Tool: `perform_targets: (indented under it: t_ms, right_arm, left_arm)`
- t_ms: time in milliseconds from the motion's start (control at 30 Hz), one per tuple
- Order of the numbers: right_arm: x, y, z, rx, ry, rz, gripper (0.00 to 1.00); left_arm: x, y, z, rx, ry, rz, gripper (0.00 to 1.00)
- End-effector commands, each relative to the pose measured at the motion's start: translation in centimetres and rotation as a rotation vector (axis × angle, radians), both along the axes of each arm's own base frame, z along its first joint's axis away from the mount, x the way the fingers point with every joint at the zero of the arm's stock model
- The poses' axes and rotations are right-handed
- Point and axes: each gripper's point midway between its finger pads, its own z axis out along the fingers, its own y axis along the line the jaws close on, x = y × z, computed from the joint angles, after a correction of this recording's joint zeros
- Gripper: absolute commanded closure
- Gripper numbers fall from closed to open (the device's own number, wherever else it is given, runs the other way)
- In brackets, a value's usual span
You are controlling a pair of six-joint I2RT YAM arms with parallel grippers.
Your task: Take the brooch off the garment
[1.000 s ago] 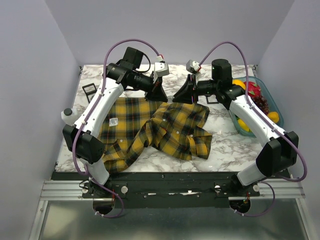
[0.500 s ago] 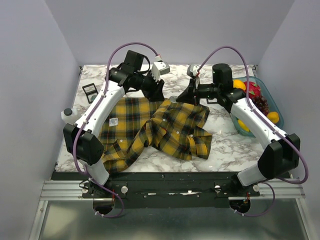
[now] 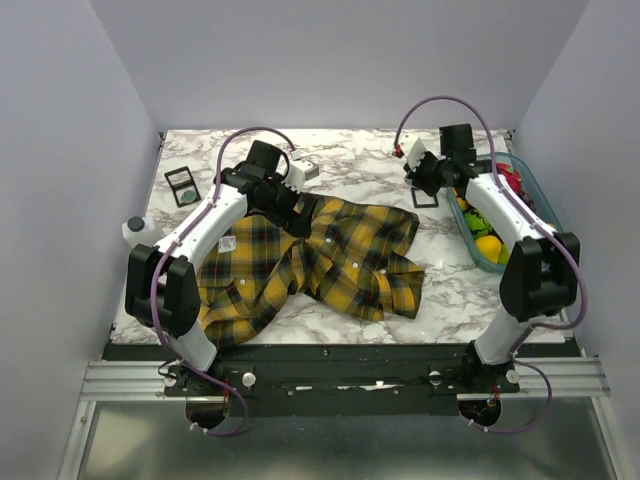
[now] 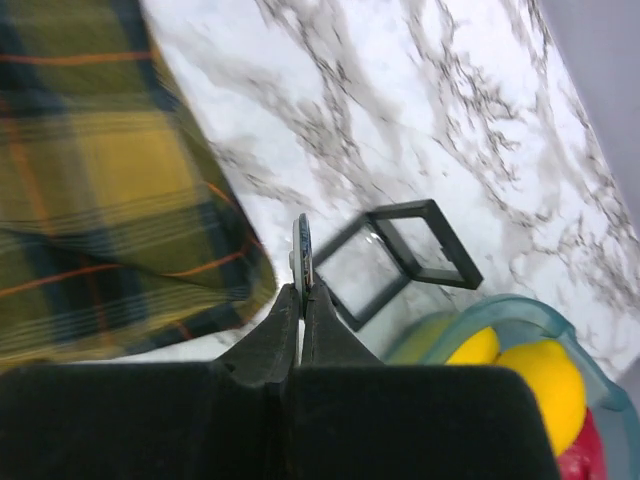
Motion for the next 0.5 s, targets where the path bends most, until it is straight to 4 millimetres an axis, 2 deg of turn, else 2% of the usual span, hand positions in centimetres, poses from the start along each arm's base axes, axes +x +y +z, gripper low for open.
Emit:
perform_targets:
  t_ms: [0, 67, 100, 200, 400, 467]
  right_arm:
    - [2.7, -4.0, -2.8, -0.313, -0.003, -0.012, 1.0]
    - [4.0, -5.3, -3.1, -0.408, -0.015, -0.027, 1.0]
    - [4.6, -5.6, -4.4, -0.436, 0.004, -0.023, 0.99]
    - [6.0, -7.5, -4.9, -0.577, -0.012, -0.04, 1.0]
    - [7.6, -7.9, -5.8, -0.656, -0.05, 0.005, 1.0]
    - [7.7, -8.1, -6.8, -0.671, -0.034, 0.019, 1.0]
  left_arm:
    - [1.6, 0.0, 2.4, -0.015, -0.091, 0.035, 0.01]
    - [2.1, 0.2, 2.9, 0.003, -0.112, 0.037, 0.01]
    - [2.2, 0.3, 3.1, 0.007, -0.12, 0.04, 0.01]
    - [2.2, 0.6, 3.3, 0.021, -0.141, 0.04, 0.01]
    - [1.5, 0.8, 3.0, 0.023, -0.135, 0.027, 0.01]
    - [1.3, 0.8, 2.9, 0.023, -0.129, 0.024, 0.01]
